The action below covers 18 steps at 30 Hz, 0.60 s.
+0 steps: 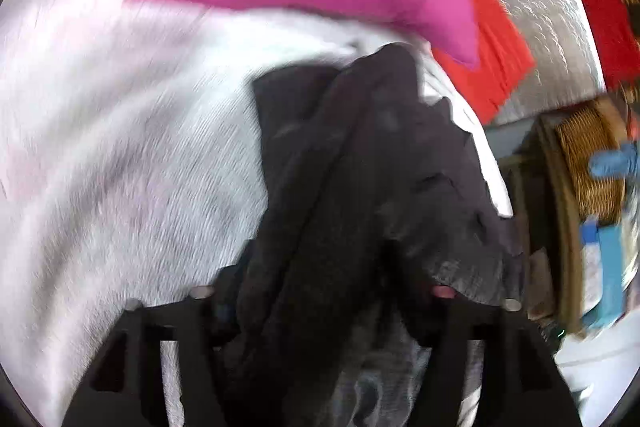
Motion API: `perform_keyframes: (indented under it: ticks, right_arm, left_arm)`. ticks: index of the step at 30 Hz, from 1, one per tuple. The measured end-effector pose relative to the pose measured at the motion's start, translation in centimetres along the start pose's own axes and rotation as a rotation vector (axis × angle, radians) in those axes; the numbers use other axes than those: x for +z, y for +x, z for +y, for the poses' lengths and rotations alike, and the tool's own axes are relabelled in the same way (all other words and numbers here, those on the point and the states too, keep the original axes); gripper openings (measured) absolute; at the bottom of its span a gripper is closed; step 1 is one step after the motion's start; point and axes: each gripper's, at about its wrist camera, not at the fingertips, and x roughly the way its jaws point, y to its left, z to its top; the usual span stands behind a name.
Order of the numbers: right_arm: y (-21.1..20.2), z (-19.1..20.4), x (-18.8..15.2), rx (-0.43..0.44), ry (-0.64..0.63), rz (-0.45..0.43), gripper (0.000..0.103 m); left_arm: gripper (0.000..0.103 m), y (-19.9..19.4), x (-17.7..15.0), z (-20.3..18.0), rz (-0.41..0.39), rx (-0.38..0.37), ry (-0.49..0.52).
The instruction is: Fold large clothes
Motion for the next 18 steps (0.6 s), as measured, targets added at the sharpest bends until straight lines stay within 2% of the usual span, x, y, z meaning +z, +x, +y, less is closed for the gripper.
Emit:
perform_keyframes:
  ticks: [2, 6, 10, 11, 12, 14, 18]
  right_arm:
    - [-1.2, -0.3, 0.2, 0.026, 0.008, -0.028, 0.071]
    - [-2.2, -1.6, 0.5, 0.026, 0.028, -0.051, 0.073]
    - [0.7, -1.5, -0.3, -0.035, -0.009, -0.005, 0.074]
    - [1.3, -1.2, -0.6, -0.048, -0.033, -0.005, 0.072]
    - [1.3, -0.3, -0.9, -0.067, -0.085, -0.026, 0.056]
    - [1.1, 1.1, -1.2, -0.101, -0.142, -0.042, 0.045]
    - [-0.4, 2.6, -1.8, -0.128, -0.186, -0.084, 0.031]
  left_arm:
    - [0.069, -0.5, 0.1, 0.2, -0.005, -0.026, -0.027]
    - [0.073, -1.0, 0.0, 0.0, -0.027, -0.033, -0.029]
    - [0.071, -0.2, -0.7, -0.6, -0.017, -0.034, 0.006]
    - [0.061, -0.3, -1.1, -0.9, -0.025, -0.017, 0.035]
    - [0.053, -0.3, -1.1, -1.3, -0.040, 0.001, 0.051]
    - [0.037, -0.6, -1.3, -2.2, -0.079, 0.014, 0.083]
    - [0.026, -1.8, -2.1, -3.3, -0.122, 0.018, 0.135]
